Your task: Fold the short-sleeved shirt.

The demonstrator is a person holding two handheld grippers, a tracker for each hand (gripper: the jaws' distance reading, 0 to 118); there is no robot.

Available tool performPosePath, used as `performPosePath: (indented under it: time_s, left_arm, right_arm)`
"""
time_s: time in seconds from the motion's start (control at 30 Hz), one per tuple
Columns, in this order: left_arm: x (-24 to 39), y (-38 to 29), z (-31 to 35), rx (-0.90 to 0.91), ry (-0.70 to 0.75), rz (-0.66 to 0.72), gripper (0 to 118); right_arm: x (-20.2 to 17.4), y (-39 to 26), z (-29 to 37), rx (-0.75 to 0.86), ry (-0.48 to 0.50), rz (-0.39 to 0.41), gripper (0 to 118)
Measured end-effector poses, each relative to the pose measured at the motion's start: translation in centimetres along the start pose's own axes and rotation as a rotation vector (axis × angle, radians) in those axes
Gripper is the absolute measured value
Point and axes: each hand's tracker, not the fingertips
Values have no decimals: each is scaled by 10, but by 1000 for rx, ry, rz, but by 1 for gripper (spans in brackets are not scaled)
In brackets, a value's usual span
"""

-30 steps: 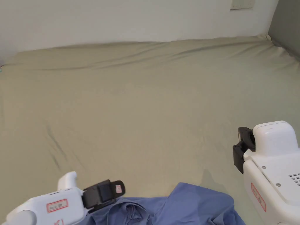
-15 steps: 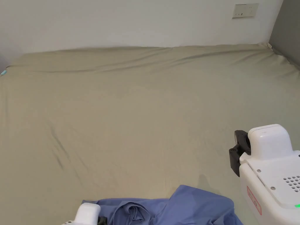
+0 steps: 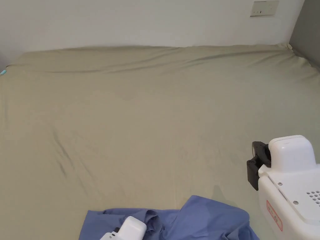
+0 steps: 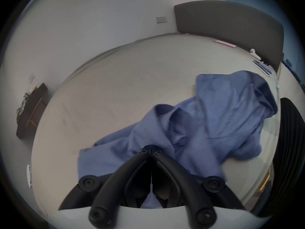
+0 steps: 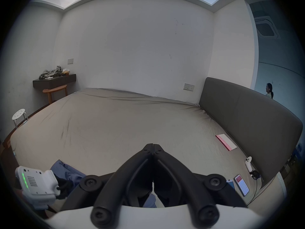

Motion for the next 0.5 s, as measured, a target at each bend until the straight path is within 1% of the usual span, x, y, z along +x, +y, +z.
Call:
performPosePath:
  time_s: [0.13, 0.17, 0.27, 0.33, 0.4, 0.43, 0.47, 0.5]
  left_arm:
    - [13, -1, -16, -27, -23, 21, 1]
    - [10, -1, -16, -28, -16, 54, 1]
    - [-3, 1, -11, -30, -81, 186, 1]
    - [-6, 3, -14, -32, -95, 241, 1]
    - [0, 4, -12, -11, -119, 285, 1]
    - [5, 4, -11, -7, -162, 298, 1]
    - [13, 4, -12, -8, -186, 296, 1]
    - [18, 4, -12, -2, -177, 289, 1]
  right_arm:
    - [-1, 0, 0, -4, 6, 8, 0]
    - [0, 0, 0, -3, 6, 8, 0]
    - [2, 0, 1, -2, 3, 7, 0]
    - [3, 0, -2, -4, 1, 4, 0]
    - [3, -1, -5, -9, 2, -2, 0]
    - [3, -1, -6, -12, 5, -8, 0]
    - [2, -2, -5, -13, 6, -13, 0]
    - [2, -2, -5, -14, 8, -16, 0]
